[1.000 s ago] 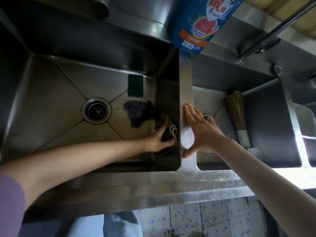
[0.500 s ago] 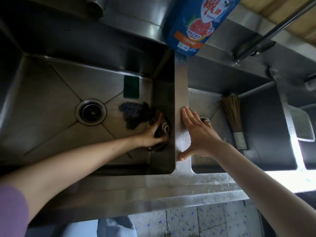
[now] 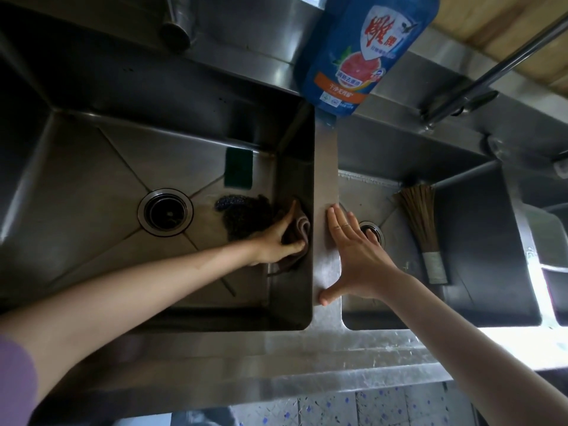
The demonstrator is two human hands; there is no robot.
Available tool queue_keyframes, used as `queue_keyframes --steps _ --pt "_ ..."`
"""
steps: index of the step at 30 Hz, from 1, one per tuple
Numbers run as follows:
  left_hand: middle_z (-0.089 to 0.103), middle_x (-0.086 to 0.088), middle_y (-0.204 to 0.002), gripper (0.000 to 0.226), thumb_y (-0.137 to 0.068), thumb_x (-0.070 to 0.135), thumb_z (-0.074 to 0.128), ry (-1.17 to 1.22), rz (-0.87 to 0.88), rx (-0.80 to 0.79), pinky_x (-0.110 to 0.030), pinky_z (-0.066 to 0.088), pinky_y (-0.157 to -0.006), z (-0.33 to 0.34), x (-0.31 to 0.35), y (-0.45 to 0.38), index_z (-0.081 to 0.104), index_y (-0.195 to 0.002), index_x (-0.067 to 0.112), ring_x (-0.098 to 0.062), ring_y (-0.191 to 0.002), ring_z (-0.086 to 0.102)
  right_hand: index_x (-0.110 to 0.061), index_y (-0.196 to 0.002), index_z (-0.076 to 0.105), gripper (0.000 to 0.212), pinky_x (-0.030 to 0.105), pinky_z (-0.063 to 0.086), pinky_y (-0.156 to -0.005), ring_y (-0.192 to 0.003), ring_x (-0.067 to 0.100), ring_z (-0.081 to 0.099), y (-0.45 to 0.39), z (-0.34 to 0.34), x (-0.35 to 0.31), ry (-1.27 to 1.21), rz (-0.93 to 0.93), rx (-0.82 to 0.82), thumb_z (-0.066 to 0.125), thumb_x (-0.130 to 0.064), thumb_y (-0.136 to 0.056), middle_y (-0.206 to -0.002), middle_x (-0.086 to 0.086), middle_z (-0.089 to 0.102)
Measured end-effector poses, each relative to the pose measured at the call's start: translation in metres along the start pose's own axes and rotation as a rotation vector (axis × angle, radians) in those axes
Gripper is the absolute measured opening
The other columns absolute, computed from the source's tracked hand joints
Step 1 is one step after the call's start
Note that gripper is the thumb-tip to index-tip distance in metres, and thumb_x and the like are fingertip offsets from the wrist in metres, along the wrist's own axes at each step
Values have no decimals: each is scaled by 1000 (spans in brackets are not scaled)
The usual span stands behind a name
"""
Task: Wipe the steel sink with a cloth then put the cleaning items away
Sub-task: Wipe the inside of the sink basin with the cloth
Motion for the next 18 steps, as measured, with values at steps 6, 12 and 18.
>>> queue_keyframes --steps 6,12,18 --pt "10 -3 -159 97 -90 26 60 -86 22 12 -41 29 -115 -21 15 -11 -19 -144 43 -24 -142 23 -30 -127 -44 153 52 4 -119 -139 17 -30 1 0 0 -18 -9 -3 81 -66 -47 -140 -15 -43" --pt "8 -1 -159 102 -87 18 65 -88 150 24 -30 22 -117 -9 10 0 -18 -145 35 -16 -144 18 -28 -129 -43 153 49 1 -120 -135 13 -32 2 -4 -2 -1 -21 9 81 -66 -47 -140 -15 -43" --pt "-1 0 -159 106 -86 15 66 -101 231 -3 -30 21 -117 -11 17 2 -23 -139 37 -15 -144 13 -21 -141 -34 154 49 -2 -119 -142 17 -24 -14 -22 1 48 3 54 80 -67 -48 -148 -9 -37"
Point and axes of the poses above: each hand's wrist, its own y-axis away from the middle knuckle, its own z-axis out of the palm, x = y × z, the point moved 3 cm from there along -y, towards the middle knuckle
